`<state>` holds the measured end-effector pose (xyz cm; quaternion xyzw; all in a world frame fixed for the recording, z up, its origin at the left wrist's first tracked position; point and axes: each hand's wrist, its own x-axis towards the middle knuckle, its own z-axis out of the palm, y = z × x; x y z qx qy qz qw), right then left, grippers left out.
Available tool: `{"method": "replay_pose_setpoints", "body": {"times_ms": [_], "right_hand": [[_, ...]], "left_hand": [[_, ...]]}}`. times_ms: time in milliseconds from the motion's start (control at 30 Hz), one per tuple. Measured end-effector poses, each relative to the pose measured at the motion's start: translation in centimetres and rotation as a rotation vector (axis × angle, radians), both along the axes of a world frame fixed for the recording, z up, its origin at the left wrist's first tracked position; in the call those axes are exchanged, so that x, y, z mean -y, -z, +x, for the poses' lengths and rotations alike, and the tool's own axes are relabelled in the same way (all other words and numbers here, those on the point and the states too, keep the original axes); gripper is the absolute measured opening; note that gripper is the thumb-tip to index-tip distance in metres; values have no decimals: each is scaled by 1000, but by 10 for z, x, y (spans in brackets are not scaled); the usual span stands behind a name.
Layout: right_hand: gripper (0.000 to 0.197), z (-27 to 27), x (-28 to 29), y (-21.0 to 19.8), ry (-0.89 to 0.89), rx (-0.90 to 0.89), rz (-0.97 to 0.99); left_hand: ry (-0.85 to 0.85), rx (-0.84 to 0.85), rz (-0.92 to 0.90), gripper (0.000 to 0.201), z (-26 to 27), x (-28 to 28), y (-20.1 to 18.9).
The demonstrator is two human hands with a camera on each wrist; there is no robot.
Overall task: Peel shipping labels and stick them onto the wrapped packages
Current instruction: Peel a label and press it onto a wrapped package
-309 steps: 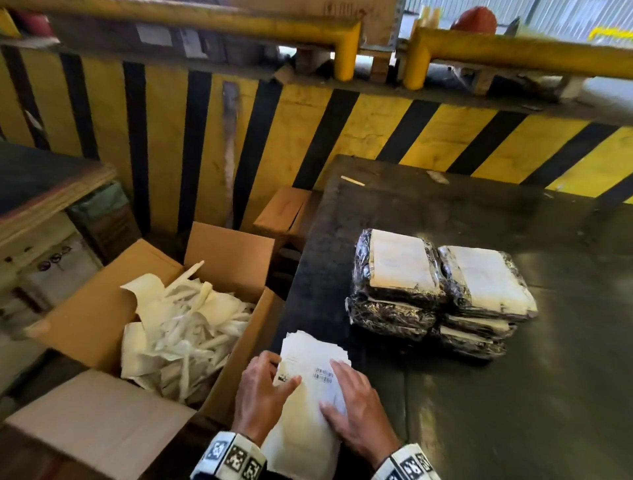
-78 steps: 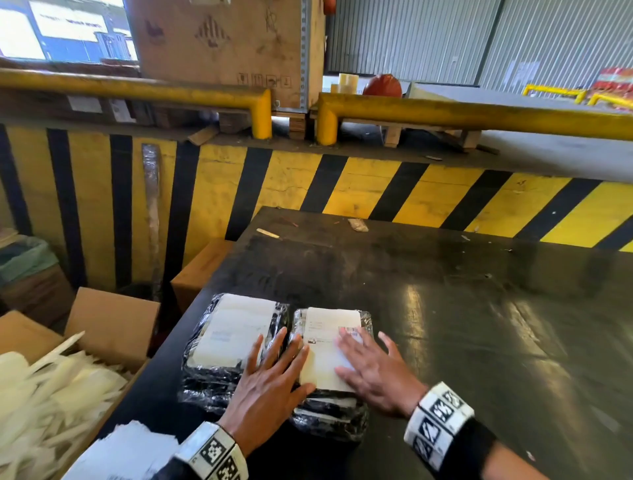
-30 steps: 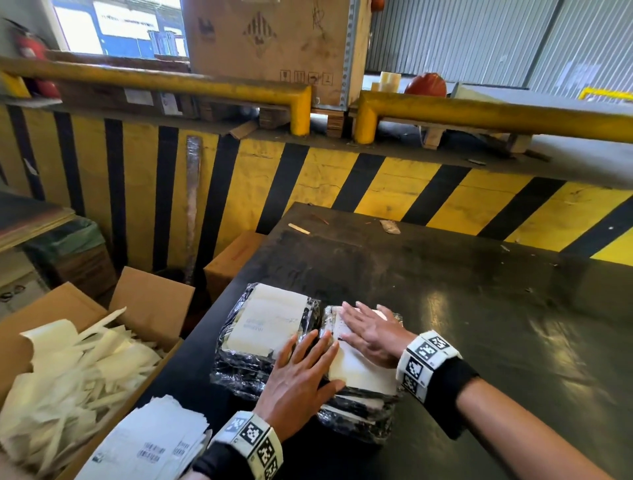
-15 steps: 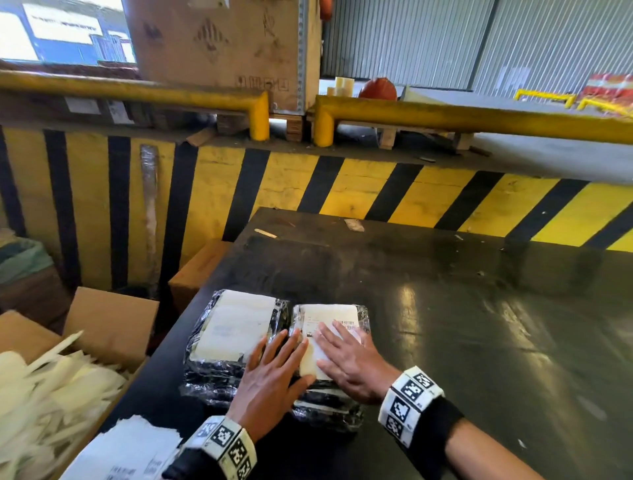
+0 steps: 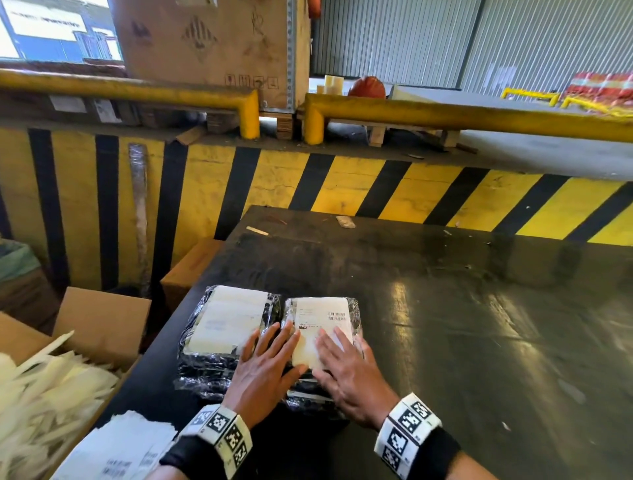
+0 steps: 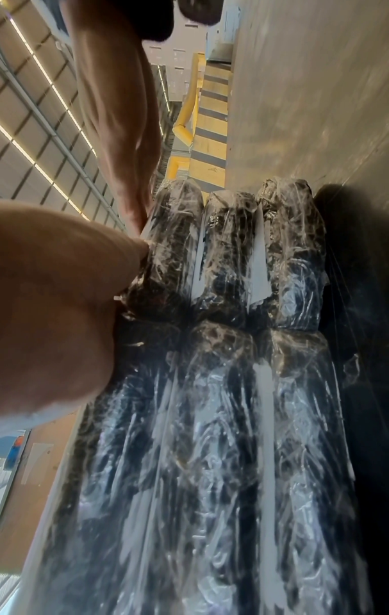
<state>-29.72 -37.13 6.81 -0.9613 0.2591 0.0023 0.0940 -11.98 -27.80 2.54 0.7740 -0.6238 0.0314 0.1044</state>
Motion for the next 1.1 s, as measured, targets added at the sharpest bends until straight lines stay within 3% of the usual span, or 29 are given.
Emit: {"method": "replay_pose_setpoints", "body": {"times_ms": [133,267,367,567,767,900,1000,1100], "right_hand": [[67,-27,1,8,69,30,-137],[73,-39,16,13,170,29,-109],[61,-28,2,14,224,-45,-102],[67,-32,-26,35,72,-3,-255],[70,-74,-12,48,99,9,-338],[54,-76,-8,40,108,170,-290],[47,-55,5,26,204,376,-212],[54,-22,26,12,212,400,-137]], "left_hand": [[12,20,-17,64,0,-1,0],[14,13,-38,64,0,0,3],[9,17,-20,66,-1,1,1],[28,-3,-9,70,0,0,-3],[34,-10,-58,72,0,0,-3],[42,-9,-48,68,-2,-1,-5],[87,107,-111,51,-10,-3,-10],[319,150,-174,76,-35,0,-12]]}}
